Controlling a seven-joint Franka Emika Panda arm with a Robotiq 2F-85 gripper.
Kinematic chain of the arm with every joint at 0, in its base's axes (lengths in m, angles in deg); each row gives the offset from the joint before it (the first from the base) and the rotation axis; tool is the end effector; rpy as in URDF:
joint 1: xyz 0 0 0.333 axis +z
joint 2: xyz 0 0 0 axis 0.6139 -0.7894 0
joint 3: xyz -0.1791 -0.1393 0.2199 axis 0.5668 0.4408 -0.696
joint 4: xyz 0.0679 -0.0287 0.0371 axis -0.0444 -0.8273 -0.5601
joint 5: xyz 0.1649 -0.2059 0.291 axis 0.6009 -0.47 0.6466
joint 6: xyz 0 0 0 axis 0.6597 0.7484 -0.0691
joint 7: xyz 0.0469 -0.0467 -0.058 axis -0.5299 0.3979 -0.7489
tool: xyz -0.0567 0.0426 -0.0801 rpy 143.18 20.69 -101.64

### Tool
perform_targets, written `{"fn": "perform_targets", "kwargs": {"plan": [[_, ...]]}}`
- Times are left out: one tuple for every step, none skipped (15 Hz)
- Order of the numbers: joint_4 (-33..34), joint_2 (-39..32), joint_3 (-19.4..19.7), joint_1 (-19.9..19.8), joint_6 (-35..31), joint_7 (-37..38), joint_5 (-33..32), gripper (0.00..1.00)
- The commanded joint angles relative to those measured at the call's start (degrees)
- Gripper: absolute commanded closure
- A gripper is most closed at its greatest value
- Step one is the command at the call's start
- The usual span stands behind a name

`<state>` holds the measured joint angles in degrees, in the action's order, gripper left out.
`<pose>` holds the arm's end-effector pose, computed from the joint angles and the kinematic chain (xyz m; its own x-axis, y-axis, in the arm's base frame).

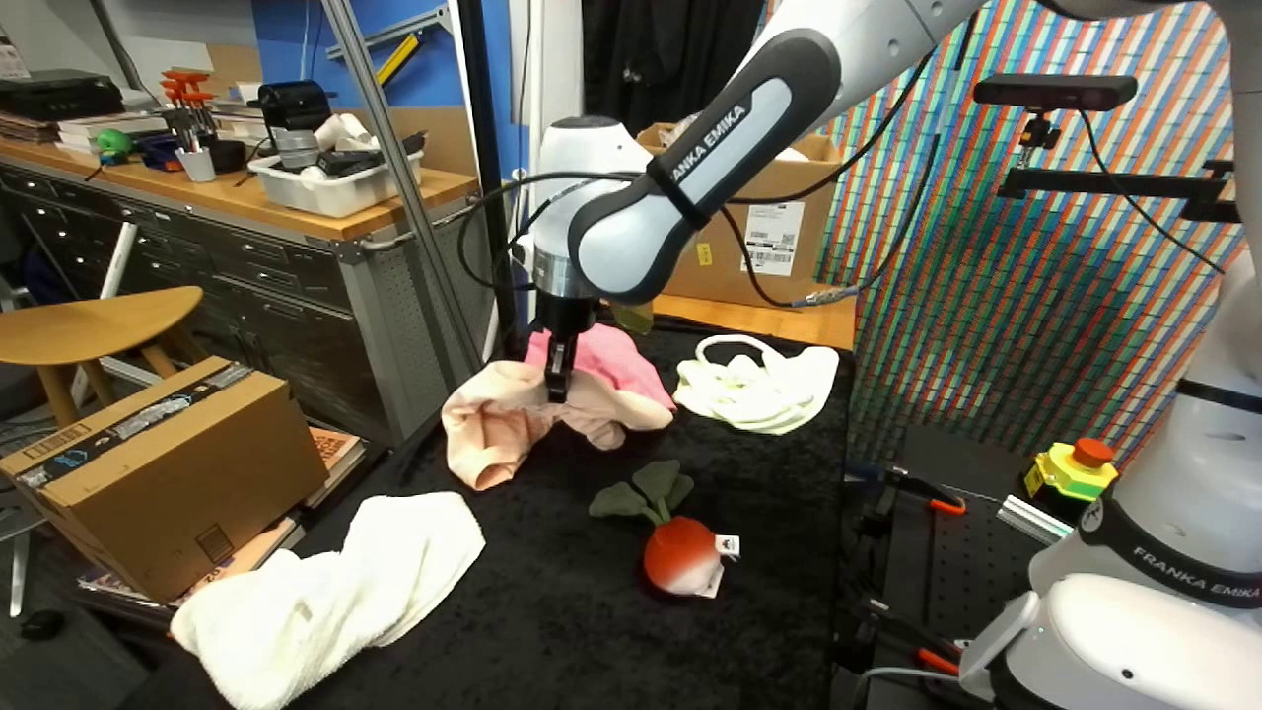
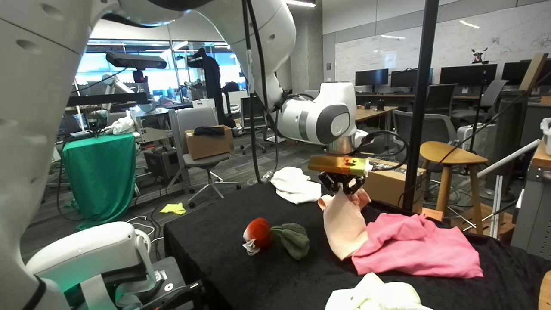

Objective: Put the rope, clothes and the stuffed object on top of each other

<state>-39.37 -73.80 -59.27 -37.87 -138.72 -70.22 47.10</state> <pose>0.6325 0.0857 0.2483 0.8601 0.4901 0.1417 0.4892 -0.8711 0.0435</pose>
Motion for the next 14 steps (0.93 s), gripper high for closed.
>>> {"fn": "perform_targets", "kwargs": {"plan": [[-7.53, 12.01, -1.91, -3.76, 4.80, -3.67, 5.79, 0.97], [-8.21, 13.78, -1.47, -3.99, 6.13, -3.98, 6.97, 0.97], [-9.56, 17.21, -1.21, -4.93, 9.09, -5.41, 9.16, 0.97], [-10.29, 19.60, -0.51, -5.26, 11.31, -6.23, 10.59, 0.97], [-10.96, 22.27, 0.39, -5.74, 13.96, -7.09, 12.24, 0.97], [-11.46, 24.75, 1.49, -6.00, 16.56, -7.84, 13.43, 0.97], [-11.70, 27.30, 2.70, -6.35, 19.15, -8.96, 15.00, 0.97], [-12.19, 29.71, 4.16, -6.44, 20.95, -9.68, 15.94, 0.97], [-12.16, 32.09, 5.80, -6.62, 23.18, -10.53, 16.87, 0.97], [-12.09, 33.85, 7.36, -6.51, 24.92, -10.62, 17.17, 0.97], [-11.92, 35.76, 8.98, -6.50, 26.75, -10.79, 17.46, 0.97], [-11.64, 37.40, 10.55, -6.49, 28.80, -11.02, 17.35, 0.97], [-11.00, 38.73, 12.01, -6.51, 31.26, -10.85, 16.87, 0.97], [-10.51, 39.61, 13.25, -6.39, 33.25, -10.83, 16.72, 0.97]]}}
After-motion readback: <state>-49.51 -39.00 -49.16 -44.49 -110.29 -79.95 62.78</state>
